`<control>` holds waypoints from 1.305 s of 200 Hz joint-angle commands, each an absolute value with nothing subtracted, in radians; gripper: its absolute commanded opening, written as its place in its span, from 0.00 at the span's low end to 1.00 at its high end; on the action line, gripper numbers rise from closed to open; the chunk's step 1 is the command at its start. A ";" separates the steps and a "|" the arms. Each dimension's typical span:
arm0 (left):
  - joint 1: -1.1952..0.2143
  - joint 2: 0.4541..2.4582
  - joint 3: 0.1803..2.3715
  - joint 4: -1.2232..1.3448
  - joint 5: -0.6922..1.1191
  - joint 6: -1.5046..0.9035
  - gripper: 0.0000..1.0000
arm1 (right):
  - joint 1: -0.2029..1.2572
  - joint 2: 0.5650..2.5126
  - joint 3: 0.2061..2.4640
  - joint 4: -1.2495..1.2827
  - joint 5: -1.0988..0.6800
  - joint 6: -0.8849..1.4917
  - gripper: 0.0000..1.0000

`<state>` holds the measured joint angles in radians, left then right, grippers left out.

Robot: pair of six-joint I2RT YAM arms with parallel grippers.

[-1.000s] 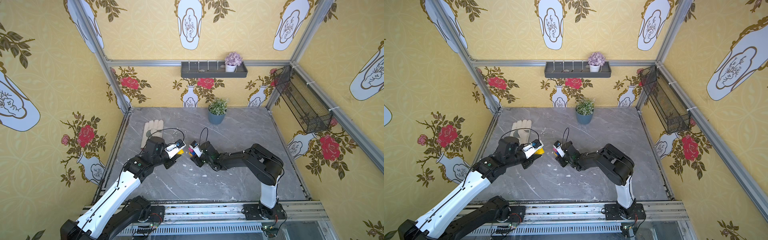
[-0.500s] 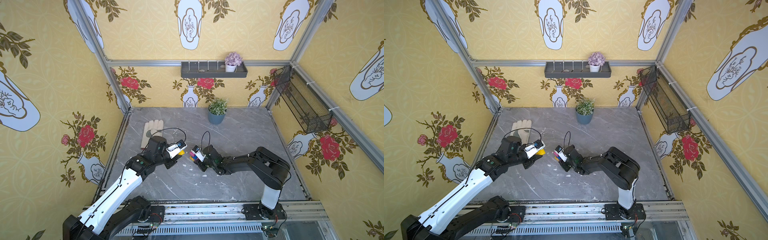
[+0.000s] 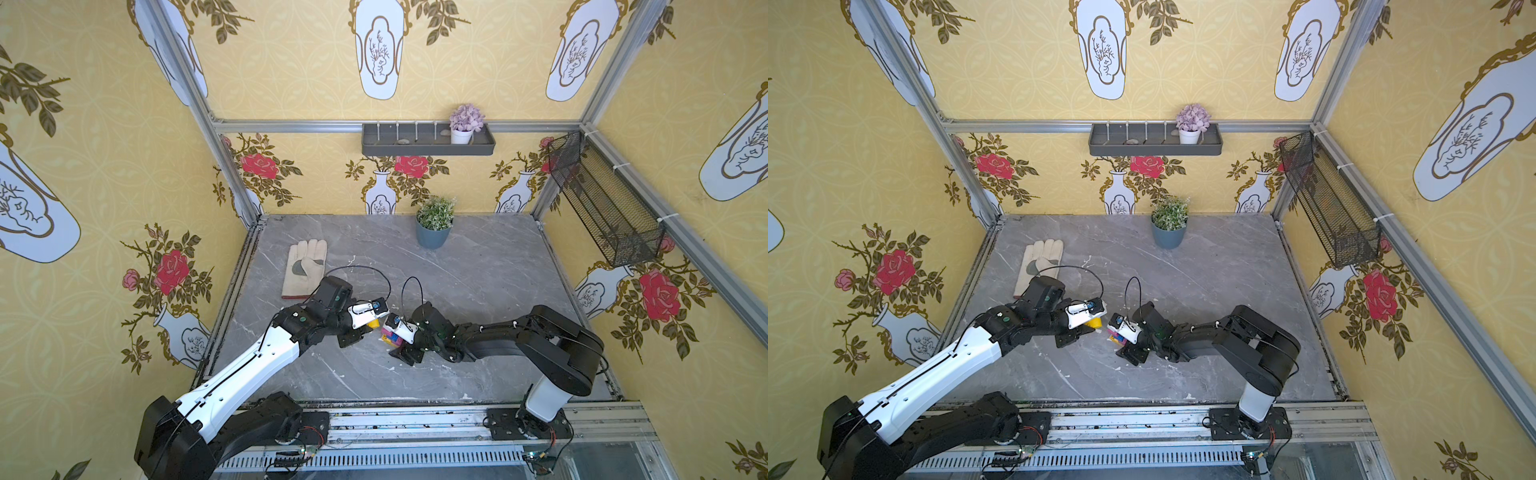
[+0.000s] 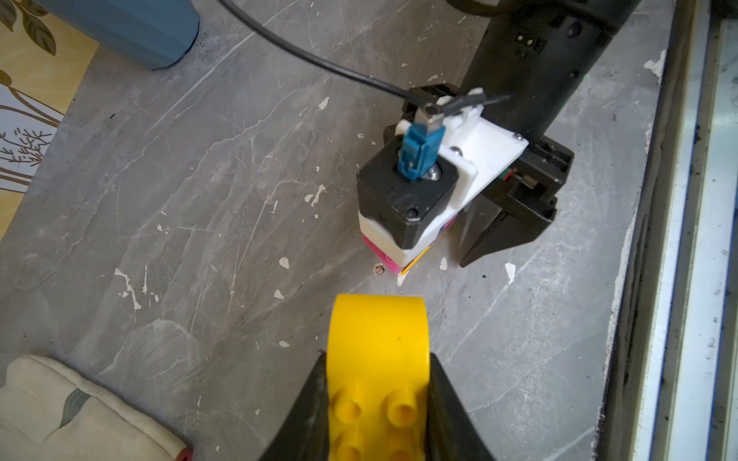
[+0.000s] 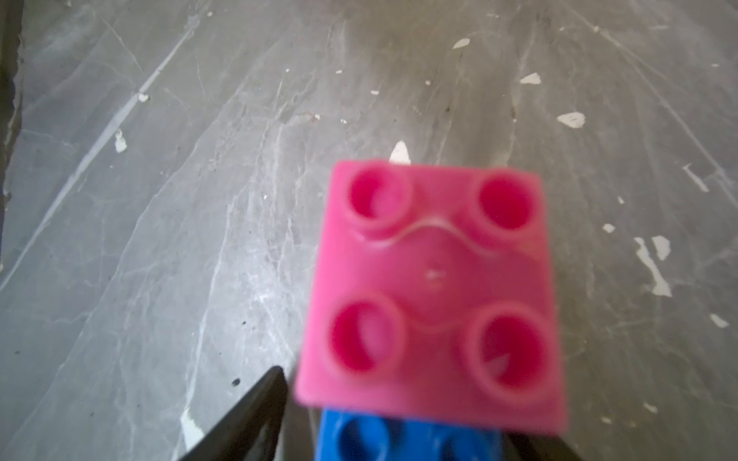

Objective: Assemble the letter s with lego
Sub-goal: Move the lego brick at the center of the board.

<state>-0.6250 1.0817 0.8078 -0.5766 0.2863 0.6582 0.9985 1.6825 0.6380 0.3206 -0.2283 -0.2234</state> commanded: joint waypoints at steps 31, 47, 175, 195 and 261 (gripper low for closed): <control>-0.627 1.083 0.802 -0.538 0.288 0.690 0.00 | 0.988 1.409 0.620 0.189 -0.084 -0.113 0.81; -0.627 1.082 0.798 -0.537 0.277 0.710 0.00 | 0.959 1.268 0.622 0.129 -0.047 0.002 0.88; -0.635 1.113 0.832 -0.524 0.276 0.839 0.00 | 0.682 1.371 0.643 -0.045 -0.589 0.982 0.98; -0.635 1.135 0.847 -0.548 0.296 0.876 0.00 | 0.744 1.420 0.615 0.047 -0.544 1.046 0.98; -0.635 1.171 0.876 -0.577 0.312 0.942 0.00 | 0.817 1.594 0.505 0.414 -0.483 1.223 0.95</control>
